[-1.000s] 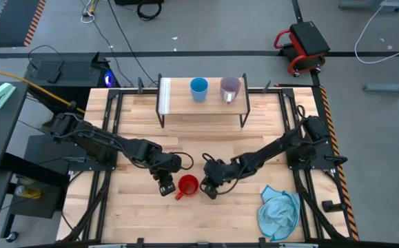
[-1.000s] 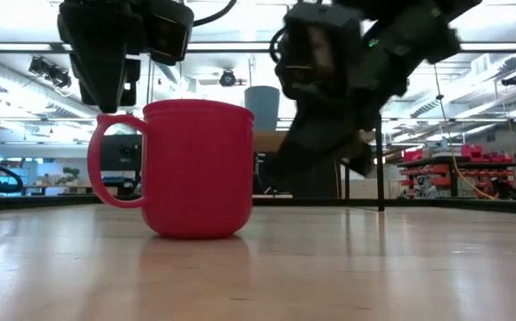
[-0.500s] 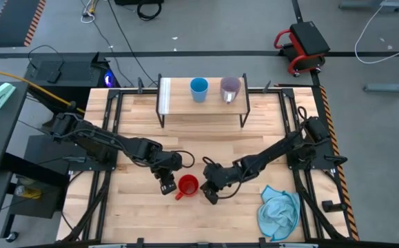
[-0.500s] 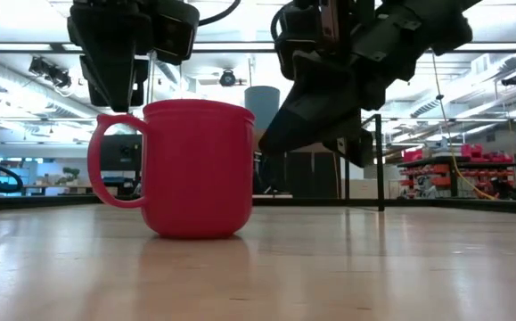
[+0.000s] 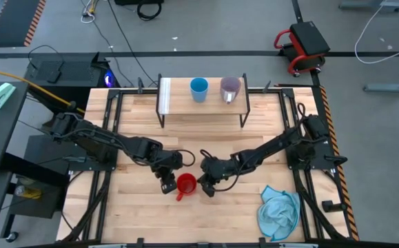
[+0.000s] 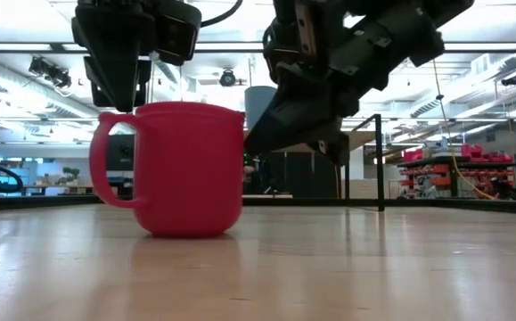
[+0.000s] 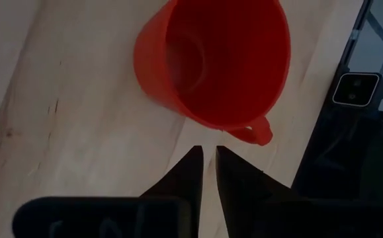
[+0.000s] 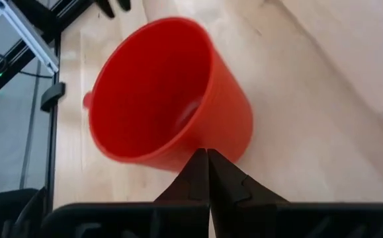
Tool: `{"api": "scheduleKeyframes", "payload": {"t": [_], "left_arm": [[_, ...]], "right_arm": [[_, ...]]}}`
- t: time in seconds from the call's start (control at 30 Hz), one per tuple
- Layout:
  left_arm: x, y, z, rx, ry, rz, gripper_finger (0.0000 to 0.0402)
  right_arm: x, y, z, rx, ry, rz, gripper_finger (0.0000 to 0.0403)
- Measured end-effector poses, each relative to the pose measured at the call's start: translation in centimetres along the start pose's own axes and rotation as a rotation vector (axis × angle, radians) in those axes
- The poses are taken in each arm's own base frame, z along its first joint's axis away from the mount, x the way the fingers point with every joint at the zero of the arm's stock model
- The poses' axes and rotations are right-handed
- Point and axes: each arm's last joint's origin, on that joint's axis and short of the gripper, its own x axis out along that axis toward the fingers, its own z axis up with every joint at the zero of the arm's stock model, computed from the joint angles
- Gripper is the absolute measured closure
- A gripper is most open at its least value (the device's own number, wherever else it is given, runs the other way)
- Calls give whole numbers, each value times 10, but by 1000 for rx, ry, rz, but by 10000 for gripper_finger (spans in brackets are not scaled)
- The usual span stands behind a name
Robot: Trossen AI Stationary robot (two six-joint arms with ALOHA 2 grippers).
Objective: Stack small to large cups/mugs on shelf
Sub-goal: Put the red cup on the shelf
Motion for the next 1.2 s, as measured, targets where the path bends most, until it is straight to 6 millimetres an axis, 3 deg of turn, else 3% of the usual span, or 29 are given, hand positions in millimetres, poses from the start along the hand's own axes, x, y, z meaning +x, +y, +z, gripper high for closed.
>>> {"api": "scheduleKeyframes", "payload": {"t": [0.33, 0.6, 0.73, 1.0, 1.2], "left_arm": [[-1, 3, 3, -2, -15, 6, 350], [-5, 16, 14, -60, -43, 22, 339], [-8, 22, 19, -77, -55, 26, 335], [-10, 28, 23, -69, -67, 30, 334], [-10, 26, 25, -29, -88, 18, 311]], "right_arm": [[1, -12, 11, 3, -15, -15, 402], [-6, -13, 13, 31, 7, -29, 393], [-30, -11, 20, 47, 33, -75, 393], [-101, -3, 39, 95, -51, -167, 392], [-133, 0, 41, 161, -118, -214, 377]]}}
